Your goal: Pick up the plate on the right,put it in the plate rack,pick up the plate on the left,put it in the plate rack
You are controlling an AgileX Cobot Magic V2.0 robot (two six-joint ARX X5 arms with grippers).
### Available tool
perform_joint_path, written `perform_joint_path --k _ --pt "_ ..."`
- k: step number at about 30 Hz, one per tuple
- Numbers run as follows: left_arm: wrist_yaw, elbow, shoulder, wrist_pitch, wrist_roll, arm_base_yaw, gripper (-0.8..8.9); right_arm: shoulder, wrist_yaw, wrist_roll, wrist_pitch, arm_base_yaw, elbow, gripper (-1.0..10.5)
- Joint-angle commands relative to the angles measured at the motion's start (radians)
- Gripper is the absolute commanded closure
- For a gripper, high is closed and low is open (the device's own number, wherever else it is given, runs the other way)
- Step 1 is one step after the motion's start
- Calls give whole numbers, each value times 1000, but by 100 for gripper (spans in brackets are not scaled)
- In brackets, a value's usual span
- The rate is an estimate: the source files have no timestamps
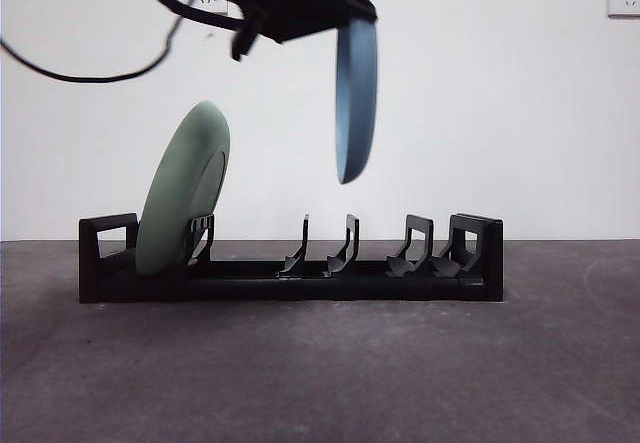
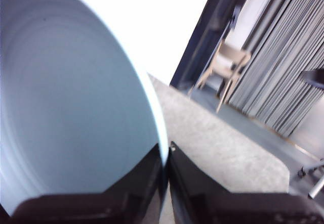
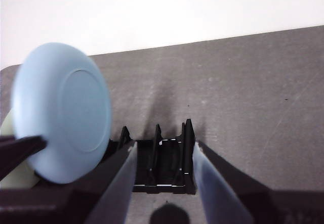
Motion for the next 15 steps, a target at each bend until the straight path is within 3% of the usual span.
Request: perform_joint_path --k 1,8,15 --pt "0 61 67 -34 5 15 823 0 3 -27 6 0 1 760" --pt "-5 98 139 -64 15 52 823 0 3 -39 5 0 1 760" --pt "-2 98 146 -175 85 73 823 0 3 -40 6 0 1 760"
